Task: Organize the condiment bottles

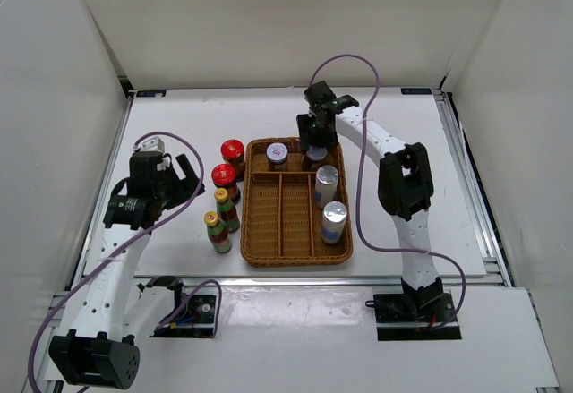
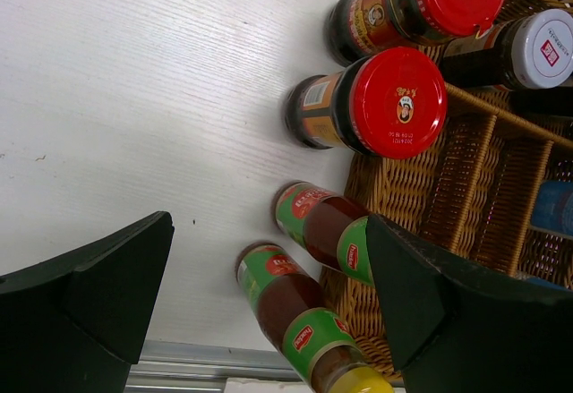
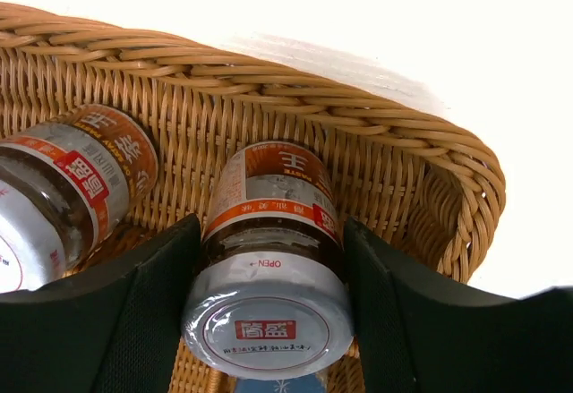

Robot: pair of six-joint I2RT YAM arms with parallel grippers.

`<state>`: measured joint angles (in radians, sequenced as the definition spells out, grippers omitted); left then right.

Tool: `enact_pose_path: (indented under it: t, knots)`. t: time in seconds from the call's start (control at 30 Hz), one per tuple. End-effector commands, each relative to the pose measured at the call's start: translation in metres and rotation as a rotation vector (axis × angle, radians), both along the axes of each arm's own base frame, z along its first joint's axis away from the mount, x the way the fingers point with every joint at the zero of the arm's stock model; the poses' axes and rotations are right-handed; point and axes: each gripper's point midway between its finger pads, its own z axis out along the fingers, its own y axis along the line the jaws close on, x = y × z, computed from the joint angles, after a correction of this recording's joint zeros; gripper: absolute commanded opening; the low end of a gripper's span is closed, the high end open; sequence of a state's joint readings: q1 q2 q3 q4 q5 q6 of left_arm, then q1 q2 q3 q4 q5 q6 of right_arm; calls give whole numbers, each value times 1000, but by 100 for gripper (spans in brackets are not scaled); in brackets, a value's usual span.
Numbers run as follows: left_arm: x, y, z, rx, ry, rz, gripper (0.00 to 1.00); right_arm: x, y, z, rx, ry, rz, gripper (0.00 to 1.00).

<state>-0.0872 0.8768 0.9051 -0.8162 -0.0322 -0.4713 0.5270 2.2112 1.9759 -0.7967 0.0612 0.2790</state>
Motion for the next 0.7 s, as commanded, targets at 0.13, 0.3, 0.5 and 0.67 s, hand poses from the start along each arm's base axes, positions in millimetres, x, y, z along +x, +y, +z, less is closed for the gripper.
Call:
enact_pose_path:
  t: [0.13, 0.3, 0.5, 0.67]
  knots:
    - [-1, -1, 0, -1, -4, -10, 100, 22, 14, 50, 48, -147, 17, 100]
    - [-1, -1, 9, 3, -38, -16, 100, 14, -4, 110, 13, -270, -68, 100]
    - [-5, 0, 25, 15, -100, -30, 100, -38, -59, 167, -35, -427, -200, 100]
    - [2, -34, 60, -41, -155, -220, 98, -96, -96, 173, 15, -424, -238, 100]
